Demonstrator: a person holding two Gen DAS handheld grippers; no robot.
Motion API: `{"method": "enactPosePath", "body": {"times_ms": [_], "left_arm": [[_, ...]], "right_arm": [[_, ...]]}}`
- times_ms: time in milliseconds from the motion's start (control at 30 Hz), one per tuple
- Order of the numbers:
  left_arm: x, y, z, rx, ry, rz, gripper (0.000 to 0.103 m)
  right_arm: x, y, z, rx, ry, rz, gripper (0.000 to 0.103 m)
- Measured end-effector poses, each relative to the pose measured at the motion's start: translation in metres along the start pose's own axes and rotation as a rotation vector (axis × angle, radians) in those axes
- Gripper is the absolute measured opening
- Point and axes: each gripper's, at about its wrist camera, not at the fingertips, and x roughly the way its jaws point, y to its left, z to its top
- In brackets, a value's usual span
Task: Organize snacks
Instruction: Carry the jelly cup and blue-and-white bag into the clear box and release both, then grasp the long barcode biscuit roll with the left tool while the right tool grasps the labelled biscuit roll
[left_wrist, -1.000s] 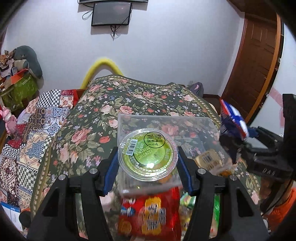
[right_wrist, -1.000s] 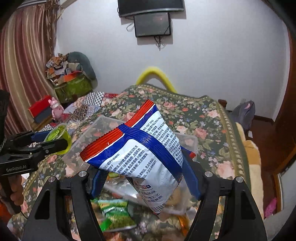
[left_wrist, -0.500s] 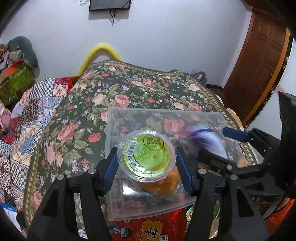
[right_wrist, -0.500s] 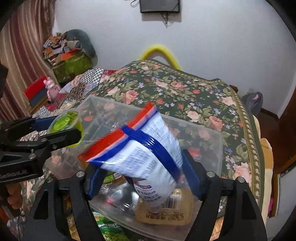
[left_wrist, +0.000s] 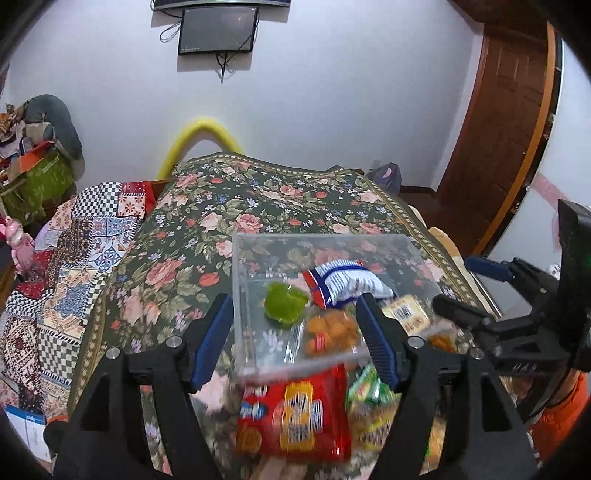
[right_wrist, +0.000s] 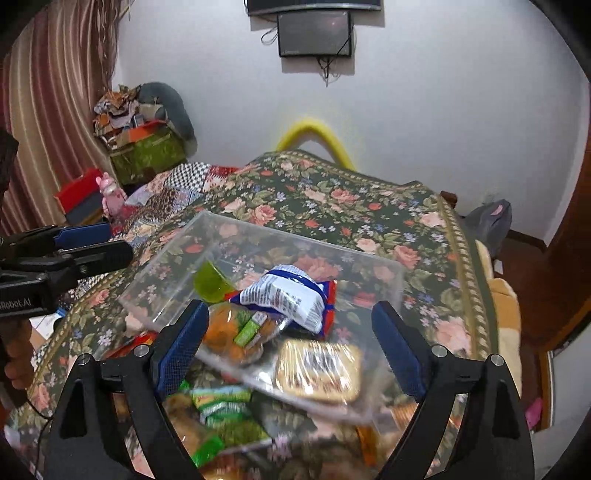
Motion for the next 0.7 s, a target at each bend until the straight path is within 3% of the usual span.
{"method": "enactPosePath", "body": {"times_ms": [333, 700], "left_arm": [[-0.040, 0.006, -0.057, -0.006, 0.043, 0.031, 0.072], [-0.030, 0.021, -0.122, -0.049, 0.160, 0.048, 0.072]], "right_arm": [[-0.045, -0.012, -0.042, 0.043, -0.002, -0.039, 0.088], [-0.047, -0.026, -0.104, 0.154, 0.110, -0.052, 0.088]]}}
